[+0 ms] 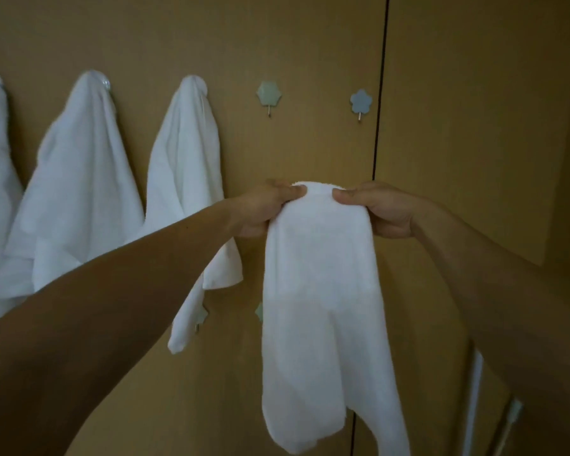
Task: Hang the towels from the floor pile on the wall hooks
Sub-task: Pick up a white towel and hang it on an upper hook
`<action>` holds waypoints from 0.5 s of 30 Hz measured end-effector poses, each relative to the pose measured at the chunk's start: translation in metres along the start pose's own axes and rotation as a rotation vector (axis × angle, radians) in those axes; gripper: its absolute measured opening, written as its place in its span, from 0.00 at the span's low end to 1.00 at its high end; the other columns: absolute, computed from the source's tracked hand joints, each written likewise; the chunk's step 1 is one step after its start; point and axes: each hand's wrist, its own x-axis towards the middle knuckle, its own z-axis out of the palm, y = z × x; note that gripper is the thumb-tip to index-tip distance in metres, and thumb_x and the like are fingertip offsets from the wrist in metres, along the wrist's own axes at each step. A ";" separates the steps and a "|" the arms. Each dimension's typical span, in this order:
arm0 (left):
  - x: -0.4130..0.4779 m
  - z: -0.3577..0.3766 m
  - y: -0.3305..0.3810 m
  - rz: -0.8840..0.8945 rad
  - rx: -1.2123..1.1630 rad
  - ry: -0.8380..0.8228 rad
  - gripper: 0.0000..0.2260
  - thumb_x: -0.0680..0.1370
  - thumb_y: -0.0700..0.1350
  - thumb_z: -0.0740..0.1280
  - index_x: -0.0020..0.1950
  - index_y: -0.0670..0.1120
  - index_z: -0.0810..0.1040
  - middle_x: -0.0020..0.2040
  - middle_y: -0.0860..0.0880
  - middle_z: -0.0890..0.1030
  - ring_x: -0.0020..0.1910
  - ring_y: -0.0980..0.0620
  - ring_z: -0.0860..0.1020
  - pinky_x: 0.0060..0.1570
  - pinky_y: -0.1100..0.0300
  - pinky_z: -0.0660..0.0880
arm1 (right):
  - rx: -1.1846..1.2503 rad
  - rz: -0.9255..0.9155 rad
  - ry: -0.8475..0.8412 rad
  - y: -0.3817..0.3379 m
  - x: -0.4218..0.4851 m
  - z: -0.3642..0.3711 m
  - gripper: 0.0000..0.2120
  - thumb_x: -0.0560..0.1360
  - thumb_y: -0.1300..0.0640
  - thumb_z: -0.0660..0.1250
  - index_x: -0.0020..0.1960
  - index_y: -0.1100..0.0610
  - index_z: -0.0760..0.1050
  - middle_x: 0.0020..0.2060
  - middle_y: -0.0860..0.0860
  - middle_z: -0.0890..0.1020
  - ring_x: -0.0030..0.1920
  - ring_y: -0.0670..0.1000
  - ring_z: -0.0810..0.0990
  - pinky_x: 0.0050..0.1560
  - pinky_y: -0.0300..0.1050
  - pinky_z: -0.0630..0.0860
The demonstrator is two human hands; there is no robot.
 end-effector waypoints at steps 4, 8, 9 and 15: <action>0.019 -0.017 0.035 0.040 0.050 0.015 0.19 0.77 0.50 0.66 0.64 0.42 0.75 0.59 0.43 0.81 0.58 0.44 0.79 0.59 0.48 0.76 | -0.033 -0.132 0.145 -0.022 0.039 -0.007 0.10 0.79 0.54 0.64 0.52 0.61 0.77 0.45 0.53 0.84 0.43 0.49 0.84 0.43 0.41 0.80; 0.034 -0.035 0.061 0.064 0.161 0.093 0.14 0.78 0.48 0.65 0.60 0.41 0.76 0.57 0.43 0.81 0.55 0.45 0.80 0.57 0.49 0.76 | -0.156 -0.210 0.243 -0.042 0.076 -0.011 0.10 0.79 0.52 0.64 0.51 0.58 0.76 0.46 0.53 0.83 0.43 0.50 0.83 0.44 0.43 0.80; 0.038 -0.041 0.066 0.079 0.186 0.122 0.13 0.78 0.47 0.65 0.58 0.41 0.77 0.55 0.44 0.81 0.54 0.45 0.80 0.55 0.49 0.77 | -0.172 -0.233 0.252 -0.050 0.082 -0.012 0.10 0.79 0.51 0.64 0.50 0.58 0.76 0.45 0.53 0.83 0.42 0.49 0.82 0.41 0.42 0.79; 0.062 -0.073 0.097 0.195 0.266 0.251 0.06 0.78 0.46 0.66 0.51 0.45 0.78 0.50 0.46 0.82 0.51 0.47 0.81 0.51 0.51 0.78 | -0.082 -0.233 0.215 -0.089 0.117 -0.018 0.19 0.76 0.47 0.68 0.58 0.62 0.77 0.51 0.57 0.84 0.49 0.55 0.84 0.51 0.51 0.80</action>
